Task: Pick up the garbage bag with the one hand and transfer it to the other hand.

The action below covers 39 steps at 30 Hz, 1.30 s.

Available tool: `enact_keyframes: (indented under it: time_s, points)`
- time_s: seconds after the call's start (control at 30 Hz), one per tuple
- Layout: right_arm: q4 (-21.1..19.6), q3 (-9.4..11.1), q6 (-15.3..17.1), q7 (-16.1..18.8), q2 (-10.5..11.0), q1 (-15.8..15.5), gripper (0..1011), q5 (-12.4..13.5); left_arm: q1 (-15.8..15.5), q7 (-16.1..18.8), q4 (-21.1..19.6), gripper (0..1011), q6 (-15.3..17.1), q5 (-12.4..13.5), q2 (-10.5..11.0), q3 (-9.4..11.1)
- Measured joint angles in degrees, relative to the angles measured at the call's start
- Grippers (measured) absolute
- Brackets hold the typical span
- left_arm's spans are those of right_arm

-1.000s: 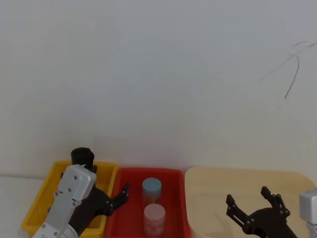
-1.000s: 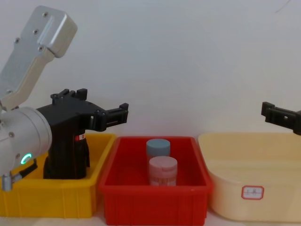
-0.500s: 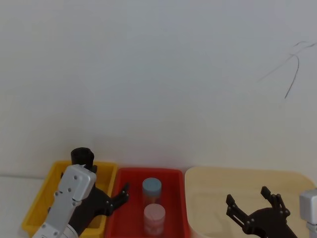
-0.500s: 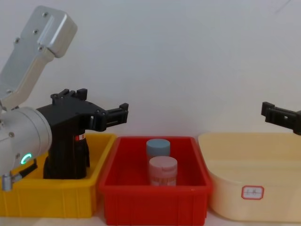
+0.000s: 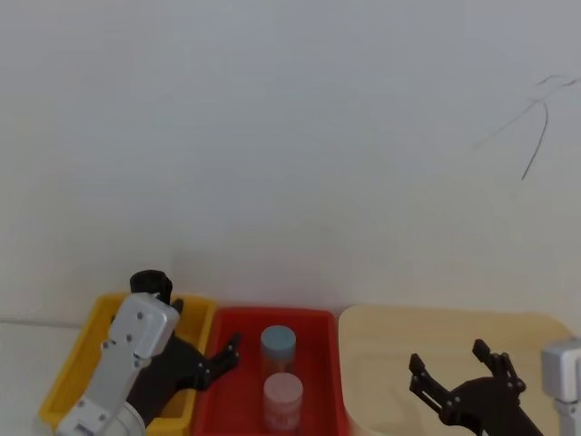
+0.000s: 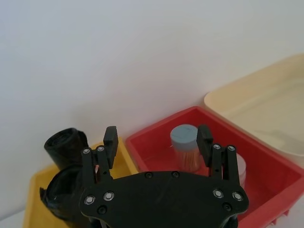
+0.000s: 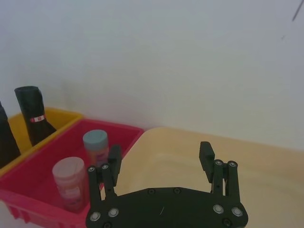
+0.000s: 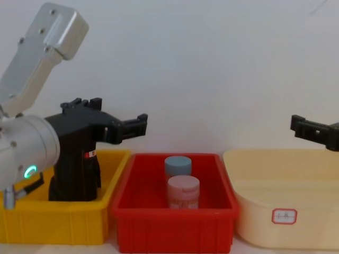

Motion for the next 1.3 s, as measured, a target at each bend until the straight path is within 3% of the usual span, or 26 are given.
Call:
enact_keyframes:
  time_s: [0.37,0.5,0.73,0.97,1.3]
  points:
    - [-2.7,-1.6,8.9,-1.6,-3.2,4.0,1001,0.6,-2.6,-6.6,-4.8,1000,7.2,-6.2,2.1,-2.7]
    - [-3.5,-2.4,12.0,-2.1,-4.6,5.7,1001,0.9,-2.7,-9.3,-7.7,1000,10.3,-9.3,4.3,-5.3]
    - [-3.5,-3.7,17.0,-2.5,-7.0,9.0,1001,1.5,-1.7,-11.6,-10.6,1000,13.8,-12.5,7.9,-9.1]
    - [-0.6,-5.3,20.1,-2.5,-9.3,12.1,1001,1.6,0.7,-12.1,-11.5,1000,15.8,-14.3,10.9,-12.8]
    - [4.6,-8.1,21.8,-2.4,-11.9,14.9,1001,0.8,4.1,-12.2,-8.5,1000,15.4,-16.0,12.1,-16.7]
